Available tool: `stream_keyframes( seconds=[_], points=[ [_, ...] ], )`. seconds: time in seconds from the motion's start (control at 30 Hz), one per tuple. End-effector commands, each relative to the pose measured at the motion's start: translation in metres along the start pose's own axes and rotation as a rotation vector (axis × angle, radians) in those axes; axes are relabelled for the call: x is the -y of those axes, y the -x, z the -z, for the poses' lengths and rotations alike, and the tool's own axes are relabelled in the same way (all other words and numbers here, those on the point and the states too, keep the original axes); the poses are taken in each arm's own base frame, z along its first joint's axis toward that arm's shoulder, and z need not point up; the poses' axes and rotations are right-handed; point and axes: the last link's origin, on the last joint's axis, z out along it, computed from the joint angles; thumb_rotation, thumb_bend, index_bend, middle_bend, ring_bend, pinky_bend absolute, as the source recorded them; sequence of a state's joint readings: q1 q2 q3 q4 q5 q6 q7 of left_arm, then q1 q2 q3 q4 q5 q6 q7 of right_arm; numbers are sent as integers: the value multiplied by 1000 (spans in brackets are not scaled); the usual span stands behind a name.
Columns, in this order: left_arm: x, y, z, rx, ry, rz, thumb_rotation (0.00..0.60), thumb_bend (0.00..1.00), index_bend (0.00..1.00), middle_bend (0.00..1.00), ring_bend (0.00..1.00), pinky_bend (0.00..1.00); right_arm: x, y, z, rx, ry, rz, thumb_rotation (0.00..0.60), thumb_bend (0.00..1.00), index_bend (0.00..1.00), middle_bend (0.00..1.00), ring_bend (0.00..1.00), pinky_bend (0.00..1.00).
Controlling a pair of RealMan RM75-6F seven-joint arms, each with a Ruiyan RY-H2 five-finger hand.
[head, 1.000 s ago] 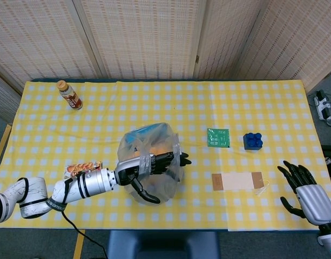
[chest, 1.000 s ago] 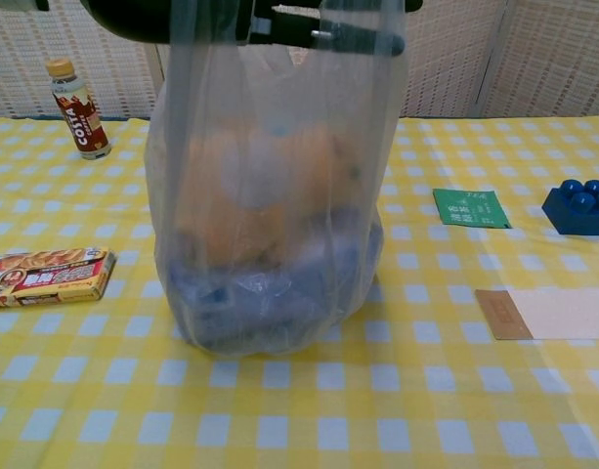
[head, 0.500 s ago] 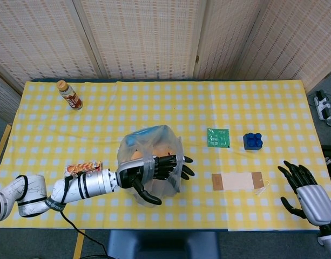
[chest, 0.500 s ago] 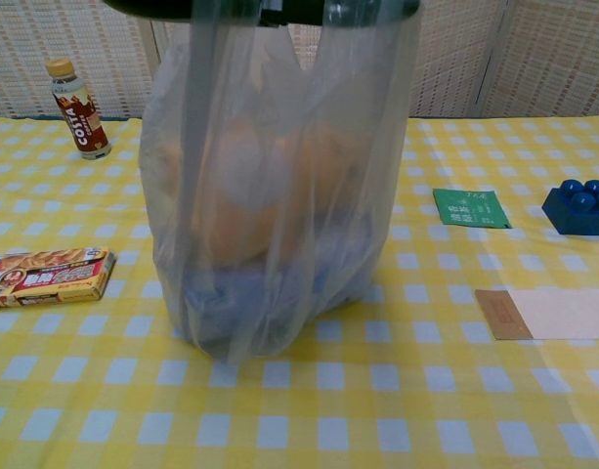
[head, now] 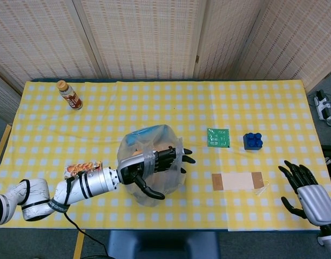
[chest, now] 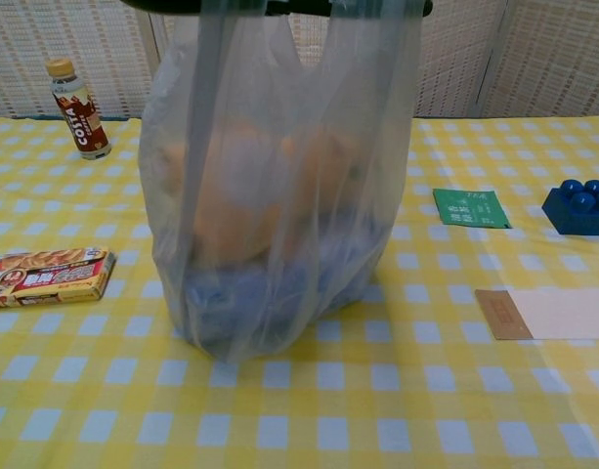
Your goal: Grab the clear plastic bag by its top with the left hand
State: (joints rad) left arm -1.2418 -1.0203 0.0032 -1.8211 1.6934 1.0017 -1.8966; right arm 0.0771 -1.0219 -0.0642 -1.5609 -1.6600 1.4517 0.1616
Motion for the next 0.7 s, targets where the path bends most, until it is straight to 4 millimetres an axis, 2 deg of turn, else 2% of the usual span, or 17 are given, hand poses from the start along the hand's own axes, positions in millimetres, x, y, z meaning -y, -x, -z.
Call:
stream_keyframes(
  seconds=[0.03, 0.17, 0.3, 0.5, 0.57, 0.6, 0.7],
  points=[
    [0, 0, -4, -29, 30, 7, 600, 73, 106, 124, 24, 154, 0, 0, 0, -2, 0, -1, 600, 411, 0, 0, 0, 0],
    [-3, 3, -3, -37, 49, 36, 600, 73, 97, 116, 33, 222, -1, -2, 0, -7, 4, -2, 600, 411, 0, 0, 0, 0],
    [-7, 10, 0, -11, 47, 64, 600, 73, 86, 116, 121, 318, -1, -2, 1, -9, 4, 0, 600, 411, 0, 0, 0, 0],
    [-7, 19, -1, 27, 36, 98, 600, 73, 83, 115, 113, 330, 0, 0, 1, -6, 0, 6, 600, 411, 0, 0, 0, 0],
    [-8, 19, 0, 27, 38, 98, 600, 77, 85, 115, 132, 377, 0, -1, 1, -9, 0, 5, 600, 411, 0, 0, 0, 0],
    [-8, 18, 1, 15, 46, 102, 600, 80, 93, 123, 155, 412, 0, -1, 2, -10, 1, 4, 600, 411, 0, 0, 0, 0],
    [-11, 13, 4, -52, 59, 107, 600, 107, 178, 273, 358, 602, -1, -1, 1, -12, 4, 3, 600, 411, 0, 0, 0, 0]
  ],
)
